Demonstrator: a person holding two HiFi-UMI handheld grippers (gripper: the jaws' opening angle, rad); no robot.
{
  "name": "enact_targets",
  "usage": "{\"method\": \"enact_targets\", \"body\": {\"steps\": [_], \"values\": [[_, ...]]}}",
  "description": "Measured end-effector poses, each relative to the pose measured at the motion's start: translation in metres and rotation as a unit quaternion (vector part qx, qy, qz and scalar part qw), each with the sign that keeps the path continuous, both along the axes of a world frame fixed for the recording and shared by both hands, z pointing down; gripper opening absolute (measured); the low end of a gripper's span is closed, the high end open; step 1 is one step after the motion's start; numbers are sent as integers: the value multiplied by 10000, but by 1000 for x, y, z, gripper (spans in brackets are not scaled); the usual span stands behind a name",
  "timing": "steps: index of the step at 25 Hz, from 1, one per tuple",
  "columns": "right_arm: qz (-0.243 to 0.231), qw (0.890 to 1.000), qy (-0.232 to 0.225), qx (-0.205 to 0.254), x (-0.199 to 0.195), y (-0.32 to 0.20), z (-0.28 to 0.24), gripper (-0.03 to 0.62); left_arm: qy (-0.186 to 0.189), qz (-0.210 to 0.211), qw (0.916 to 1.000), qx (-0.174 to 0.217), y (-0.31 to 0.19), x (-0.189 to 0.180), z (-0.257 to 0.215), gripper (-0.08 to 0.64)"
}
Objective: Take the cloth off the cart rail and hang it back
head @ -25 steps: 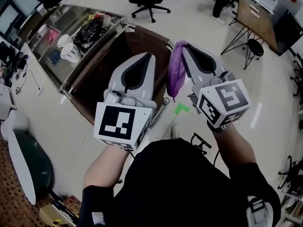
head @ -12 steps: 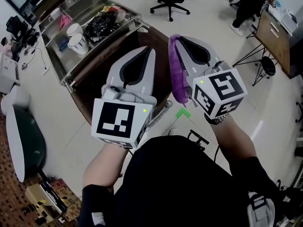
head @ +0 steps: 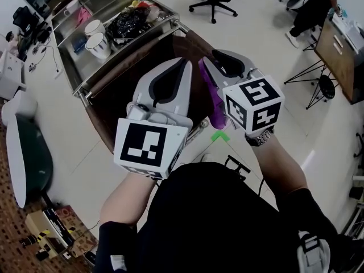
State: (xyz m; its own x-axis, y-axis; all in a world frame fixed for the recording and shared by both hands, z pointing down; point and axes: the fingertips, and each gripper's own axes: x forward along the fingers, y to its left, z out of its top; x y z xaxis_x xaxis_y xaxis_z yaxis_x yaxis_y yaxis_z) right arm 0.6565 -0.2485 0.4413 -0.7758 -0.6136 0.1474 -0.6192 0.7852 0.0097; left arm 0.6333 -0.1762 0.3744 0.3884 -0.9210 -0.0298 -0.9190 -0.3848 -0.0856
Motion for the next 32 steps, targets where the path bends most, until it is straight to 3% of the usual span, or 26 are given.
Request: {"method": "enact_targets", "body": {"steps": [3, 7, 11, 14, 19, 23, 25, 29, 32], "values": [[-76, 9997, 112, -210, -6, -1, 17, 101, 10, -56, 9994, -348, 3, -3, 11, -12], [8, 9992, 89, -402, -5, -5, 33, 101, 42, -67, 9992, -403, 5, -8, 16, -11], [96, 9996, -108, -249, 0, -3, 18, 101, 32, -49, 9992, -398, 6, -11, 20, -11], [160, 9996, -150, -161, 2, 3, 11, 101, 52, 95, 9999, -98, 7, -8, 16, -11], [422, 9988, -254, -35, 11, 23, -1, 100, 49, 344, 9984, -443, 27, -1, 21, -11], [701, 9970, -320, 80, 17, 46, -6, 100, 27, 739, 9972, -70, 43, 6, 15, -11], [851, 9957, -355, 113, 20, 59, -8, 100, 18, 906, 9959, -70, 54, 8, 16, -12], [1138, 9923, -445, 188, 27, 87, -15, 98, -28, 1260, 9908, 494, 74, 13, 4, -11], [1238, 9908, -482, 268, 30, 110, -20, 95, -28, 1380, 9888, 569, 92, 16, 1, -11]]}}
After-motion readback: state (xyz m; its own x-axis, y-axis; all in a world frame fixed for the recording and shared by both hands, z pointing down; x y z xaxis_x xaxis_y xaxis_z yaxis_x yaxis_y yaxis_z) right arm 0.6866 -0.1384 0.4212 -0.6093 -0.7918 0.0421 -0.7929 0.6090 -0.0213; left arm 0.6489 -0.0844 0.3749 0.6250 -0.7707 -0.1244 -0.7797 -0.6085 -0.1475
